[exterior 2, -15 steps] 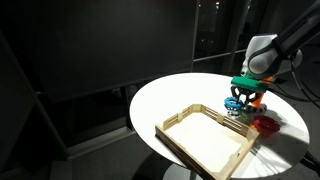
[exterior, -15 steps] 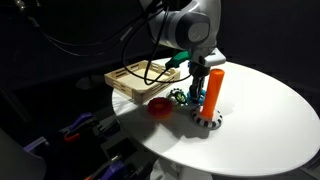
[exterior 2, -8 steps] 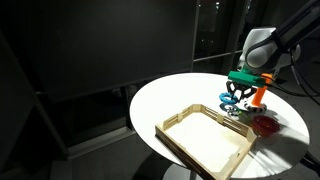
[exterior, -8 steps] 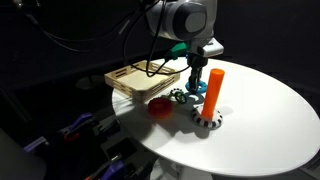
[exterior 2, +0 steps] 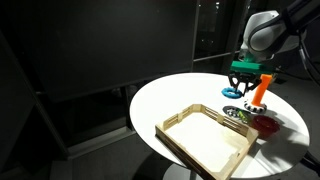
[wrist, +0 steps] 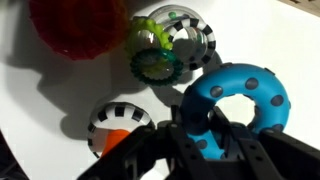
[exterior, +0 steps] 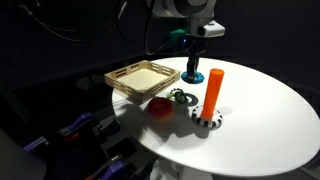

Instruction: Put the blue ring in the crate

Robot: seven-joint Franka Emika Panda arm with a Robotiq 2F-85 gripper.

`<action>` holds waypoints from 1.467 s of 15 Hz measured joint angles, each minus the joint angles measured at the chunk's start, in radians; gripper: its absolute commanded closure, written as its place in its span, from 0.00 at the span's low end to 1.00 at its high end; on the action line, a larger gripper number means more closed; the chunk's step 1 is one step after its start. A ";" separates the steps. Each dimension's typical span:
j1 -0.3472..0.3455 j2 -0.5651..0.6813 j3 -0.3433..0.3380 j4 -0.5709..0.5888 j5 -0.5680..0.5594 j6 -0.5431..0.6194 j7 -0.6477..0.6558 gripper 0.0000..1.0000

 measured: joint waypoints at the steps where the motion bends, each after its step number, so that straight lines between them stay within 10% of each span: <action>1: 0.000 -0.013 -0.001 0.004 -0.012 -0.034 0.000 0.90; 3: 0.000 -0.038 -0.003 0.013 -0.030 -0.097 0.000 0.90; 4: 0.000 -0.047 -0.003 0.017 -0.037 -0.119 0.000 0.67; 11: -0.001 -0.058 -0.006 0.019 -0.046 -0.150 0.000 0.67; 12: -0.001 -0.058 -0.006 0.019 -0.046 -0.150 0.000 0.89; 22: 0.020 -0.043 0.025 0.031 -0.046 -0.140 0.000 0.89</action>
